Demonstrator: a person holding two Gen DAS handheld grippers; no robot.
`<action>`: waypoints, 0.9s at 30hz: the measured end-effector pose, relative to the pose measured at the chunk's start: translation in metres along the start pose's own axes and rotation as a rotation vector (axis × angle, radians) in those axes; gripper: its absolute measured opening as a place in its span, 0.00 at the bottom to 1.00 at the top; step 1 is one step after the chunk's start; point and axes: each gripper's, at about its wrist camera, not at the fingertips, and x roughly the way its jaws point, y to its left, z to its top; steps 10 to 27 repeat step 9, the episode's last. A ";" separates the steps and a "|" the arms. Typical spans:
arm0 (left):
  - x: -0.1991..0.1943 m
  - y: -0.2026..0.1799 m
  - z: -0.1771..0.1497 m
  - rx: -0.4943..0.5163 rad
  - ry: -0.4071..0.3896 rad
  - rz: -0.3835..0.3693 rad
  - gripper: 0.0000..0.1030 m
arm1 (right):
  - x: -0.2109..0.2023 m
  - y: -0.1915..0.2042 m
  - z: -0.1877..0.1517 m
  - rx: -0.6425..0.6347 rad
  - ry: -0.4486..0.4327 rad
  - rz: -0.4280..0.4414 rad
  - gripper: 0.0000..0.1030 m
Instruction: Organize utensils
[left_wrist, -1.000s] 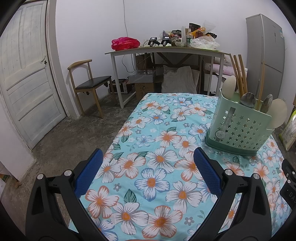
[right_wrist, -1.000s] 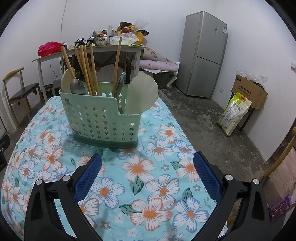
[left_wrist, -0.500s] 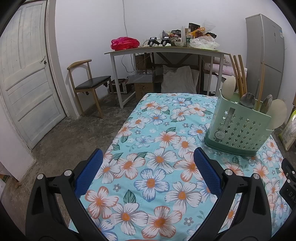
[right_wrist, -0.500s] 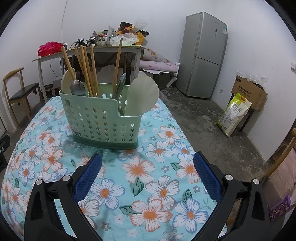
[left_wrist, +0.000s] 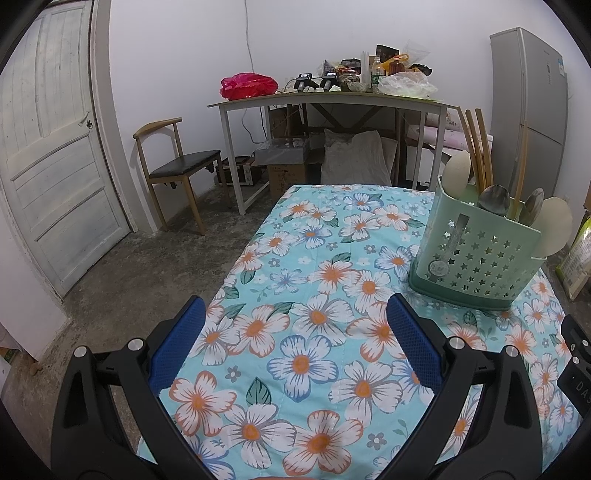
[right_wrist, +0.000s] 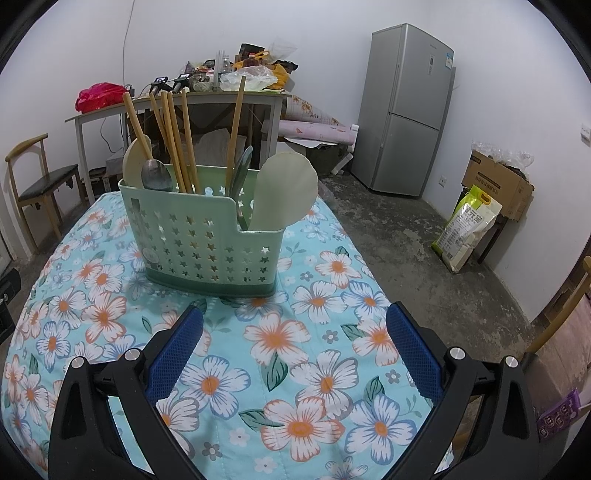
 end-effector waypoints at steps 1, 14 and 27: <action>0.001 0.000 -0.001 0.000 0.001 0.000 0.92 | 0.000 0.000 0.001 0.000 0.000 0.000 0.94; 0.001 0.001 -0.008 0.001 0.005 -0.004 0.92 | -0.001 0.000 0.001 0.002 0.003 -0.001 0.94; 0.001 0.001 -0.008 0.001 0.005 -0.004 0.92 | -0.001 0.000 0.001 0.002 0.003 -0.001 0.94</action>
